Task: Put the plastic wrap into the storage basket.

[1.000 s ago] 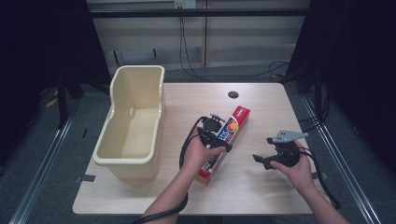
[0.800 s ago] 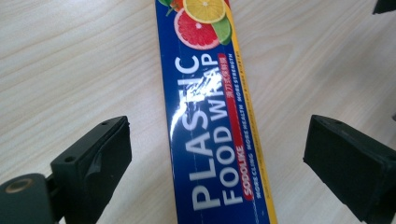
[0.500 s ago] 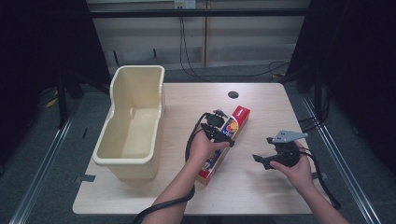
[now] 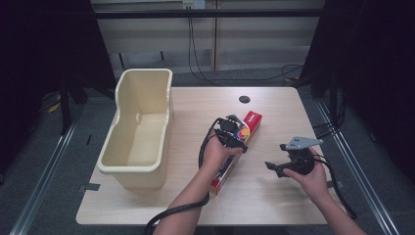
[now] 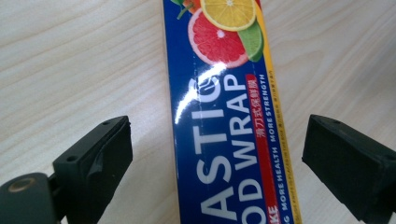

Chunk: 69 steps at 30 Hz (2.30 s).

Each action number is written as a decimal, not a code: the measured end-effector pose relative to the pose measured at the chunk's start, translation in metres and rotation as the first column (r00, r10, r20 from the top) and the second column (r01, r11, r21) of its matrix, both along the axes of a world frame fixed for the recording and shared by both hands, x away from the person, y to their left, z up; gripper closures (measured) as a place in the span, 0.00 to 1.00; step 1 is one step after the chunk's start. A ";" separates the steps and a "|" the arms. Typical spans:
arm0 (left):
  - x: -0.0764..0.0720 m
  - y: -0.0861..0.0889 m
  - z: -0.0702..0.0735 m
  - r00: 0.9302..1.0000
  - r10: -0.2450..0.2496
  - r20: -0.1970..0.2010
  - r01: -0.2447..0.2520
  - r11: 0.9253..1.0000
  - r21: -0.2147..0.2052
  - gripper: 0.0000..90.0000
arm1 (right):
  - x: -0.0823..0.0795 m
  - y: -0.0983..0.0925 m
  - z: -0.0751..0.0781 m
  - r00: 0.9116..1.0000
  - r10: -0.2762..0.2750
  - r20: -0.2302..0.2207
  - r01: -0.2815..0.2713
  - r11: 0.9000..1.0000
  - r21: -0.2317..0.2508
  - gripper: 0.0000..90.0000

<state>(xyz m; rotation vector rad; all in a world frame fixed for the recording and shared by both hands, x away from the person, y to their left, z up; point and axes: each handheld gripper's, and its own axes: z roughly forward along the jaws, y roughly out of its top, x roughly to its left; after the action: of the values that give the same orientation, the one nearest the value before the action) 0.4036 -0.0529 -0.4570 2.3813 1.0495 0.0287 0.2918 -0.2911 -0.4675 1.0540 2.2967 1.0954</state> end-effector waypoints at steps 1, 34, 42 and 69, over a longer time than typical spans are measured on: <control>0.000 0.000 0.000 1.000 -0.007 -0.002 0.007 1.000 -0.002 0.09 | 0.000 0.000 0.000 1.000 0.000 0.000 0.000 1.000 0.000 0.11; 0.007 -0.016 -0.002 0.998 0.024 -0.061 -0.017 0.994 0.106 0.44 | 0.000 0.001 0.000 1.000 -0.001 0.000 0.001 1.000 -0.004 0.11; 0.008 -0.017 0.004 0.993 0.028 -0.112 -0.013 0.991 0.132 0.45 | 0.000 0.001 0.000 1.000 0.004 0.001 -0.004 1.000 -0.006 0.11; 0.009 0.017 0.064 0.978 0.062 -0.201 -0.030 0.987 0.159 0.46 | 0.000 0.006 -0.002 0.999 0.040 0.000 -0.040 0.999 0.005 0.02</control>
<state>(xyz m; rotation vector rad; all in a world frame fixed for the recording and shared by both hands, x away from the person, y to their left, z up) 0.4131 -0.0359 -0.3927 2.5415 1.2381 -0.1262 0.2919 -0.2847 -0.4698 1.0143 2.3252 1.1165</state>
